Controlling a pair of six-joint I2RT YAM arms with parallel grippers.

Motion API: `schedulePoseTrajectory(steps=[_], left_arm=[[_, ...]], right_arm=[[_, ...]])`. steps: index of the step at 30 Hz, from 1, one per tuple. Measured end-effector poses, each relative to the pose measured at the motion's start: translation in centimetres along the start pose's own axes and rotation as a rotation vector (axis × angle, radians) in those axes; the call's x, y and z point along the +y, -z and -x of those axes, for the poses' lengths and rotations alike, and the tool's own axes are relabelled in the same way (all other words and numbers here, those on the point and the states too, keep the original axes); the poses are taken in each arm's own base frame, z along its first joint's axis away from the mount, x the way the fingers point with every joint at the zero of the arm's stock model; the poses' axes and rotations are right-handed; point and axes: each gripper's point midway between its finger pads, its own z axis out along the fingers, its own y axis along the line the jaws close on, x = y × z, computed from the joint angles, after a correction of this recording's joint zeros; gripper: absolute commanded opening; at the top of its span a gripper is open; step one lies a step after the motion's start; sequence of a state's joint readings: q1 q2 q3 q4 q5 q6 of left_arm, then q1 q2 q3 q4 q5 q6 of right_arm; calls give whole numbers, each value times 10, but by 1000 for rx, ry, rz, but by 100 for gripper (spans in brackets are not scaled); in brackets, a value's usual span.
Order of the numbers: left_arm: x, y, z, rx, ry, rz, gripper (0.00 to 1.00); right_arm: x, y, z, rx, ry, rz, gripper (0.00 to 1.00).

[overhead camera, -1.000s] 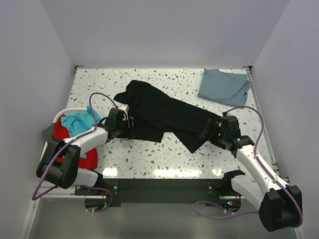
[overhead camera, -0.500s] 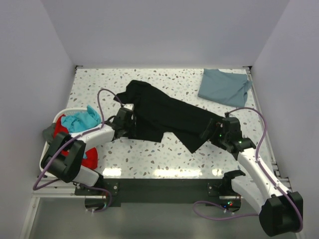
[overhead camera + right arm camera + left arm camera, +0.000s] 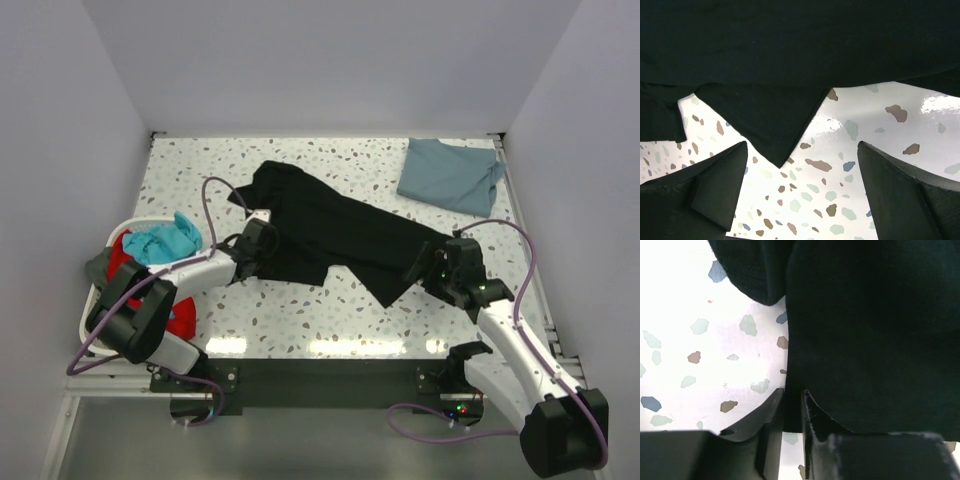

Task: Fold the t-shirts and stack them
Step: Flatten the tshirt out

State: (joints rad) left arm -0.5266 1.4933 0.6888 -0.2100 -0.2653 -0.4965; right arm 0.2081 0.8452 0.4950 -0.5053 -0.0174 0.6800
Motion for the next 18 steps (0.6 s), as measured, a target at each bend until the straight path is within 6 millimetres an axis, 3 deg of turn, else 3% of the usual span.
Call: schedulePoseTrajectory(steps=[4,9,13,15,18], left_arm=[[-3,0,-1,-6,1,0,0],[-4,3,-2,-3,15,-4,0],[1,19,-4,62,10,28,0],[0,36,20,44,26,28,0],[5,80,109,-134,148,-23,0]], right_arm=[[-3,1,-1,-1,-3,-14,94],[-17,1,-3,-3,-16,-86,94],[-35,4,-6,1,-19,-179,94],[-41,7,-5,0,-17,-223,94],[-46,11,3,-15,-11,-271,94]])
